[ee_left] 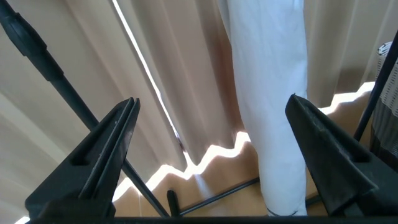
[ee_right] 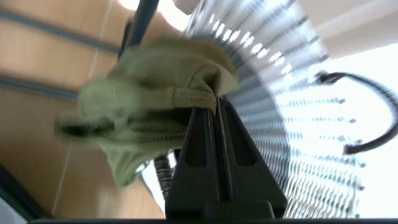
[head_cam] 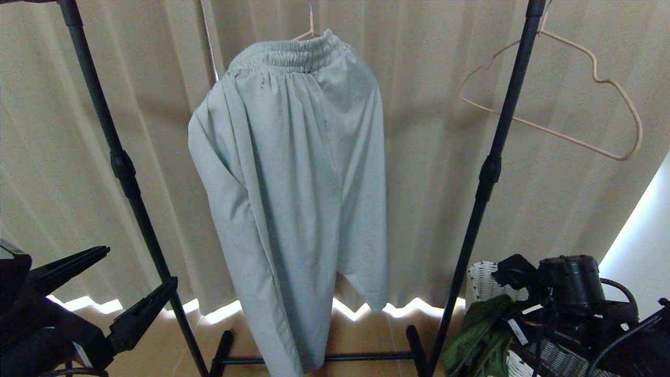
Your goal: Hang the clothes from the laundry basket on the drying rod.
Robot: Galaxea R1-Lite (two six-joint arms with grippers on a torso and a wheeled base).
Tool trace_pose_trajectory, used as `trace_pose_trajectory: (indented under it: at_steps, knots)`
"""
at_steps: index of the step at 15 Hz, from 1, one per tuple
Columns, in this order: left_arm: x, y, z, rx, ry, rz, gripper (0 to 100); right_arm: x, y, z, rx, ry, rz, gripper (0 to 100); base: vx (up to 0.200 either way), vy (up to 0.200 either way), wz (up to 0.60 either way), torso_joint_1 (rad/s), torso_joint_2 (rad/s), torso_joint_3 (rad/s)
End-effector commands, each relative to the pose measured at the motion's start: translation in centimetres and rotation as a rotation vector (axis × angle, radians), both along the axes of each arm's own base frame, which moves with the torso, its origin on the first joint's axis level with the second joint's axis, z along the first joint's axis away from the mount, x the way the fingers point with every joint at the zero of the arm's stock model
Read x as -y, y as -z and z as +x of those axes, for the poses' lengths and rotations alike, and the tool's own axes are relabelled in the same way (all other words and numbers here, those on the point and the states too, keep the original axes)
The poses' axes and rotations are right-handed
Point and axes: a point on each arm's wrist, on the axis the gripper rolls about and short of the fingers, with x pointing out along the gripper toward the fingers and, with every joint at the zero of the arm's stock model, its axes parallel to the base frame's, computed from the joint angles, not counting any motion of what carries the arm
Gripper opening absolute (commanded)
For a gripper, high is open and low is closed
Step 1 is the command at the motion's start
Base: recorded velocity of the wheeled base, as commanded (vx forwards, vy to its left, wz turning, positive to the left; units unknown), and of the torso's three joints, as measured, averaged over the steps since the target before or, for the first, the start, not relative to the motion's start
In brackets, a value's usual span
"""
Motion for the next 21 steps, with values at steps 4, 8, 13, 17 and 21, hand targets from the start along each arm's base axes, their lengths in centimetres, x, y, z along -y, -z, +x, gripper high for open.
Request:
trace_pose_trajectory:
  at_steps: [4, 8, 13, 17, 21]
  knots:
    - [0.0, 0.0, -0.1, 0.003, 0.003, 0.0, 100, -2.2, -7.4, -1.8, 0.294, -0.175, 0.141, 0, 0.0, 0.0, 0.0, 0.0, 0.0, 0.0]
    - [-0.1, 0.2, -0.2, 0.001, 0.003, 0.003, 100, -2.8, -10.5, -2.1, 0.424, -0.208, 0.18, 0, 0.0, 0.0, 0.0, 0.0, 0.0, 0.0]
    - [-0.1, 0.2, -0.3, 0.005, 0.002, 0.013, 100, -2.8, -10.8, -1.9, 0.434, -0.21, 0.18, 0, -0.16, 0.0, 0.0, 0.003, 0.0, 0.0]
    - [-0.1, 0.1, -0.3, 0.01, 0.004, 0.011, 100, -2.9, -11.2, -1.6, 0.446, -0.21, 0.181, 0, -0.2, 0.0, 0.0, 0.0, 0.0, 0.002]
    - [0.3, -0.1, -0.8, 0.033, 0.051, 0.002, 100, -3.0, -11.2, -1.5, 0.445, -0.227, 0.194, 0, -0.05, 0.0, 0.0, 0.003, 0.0, 0.001]
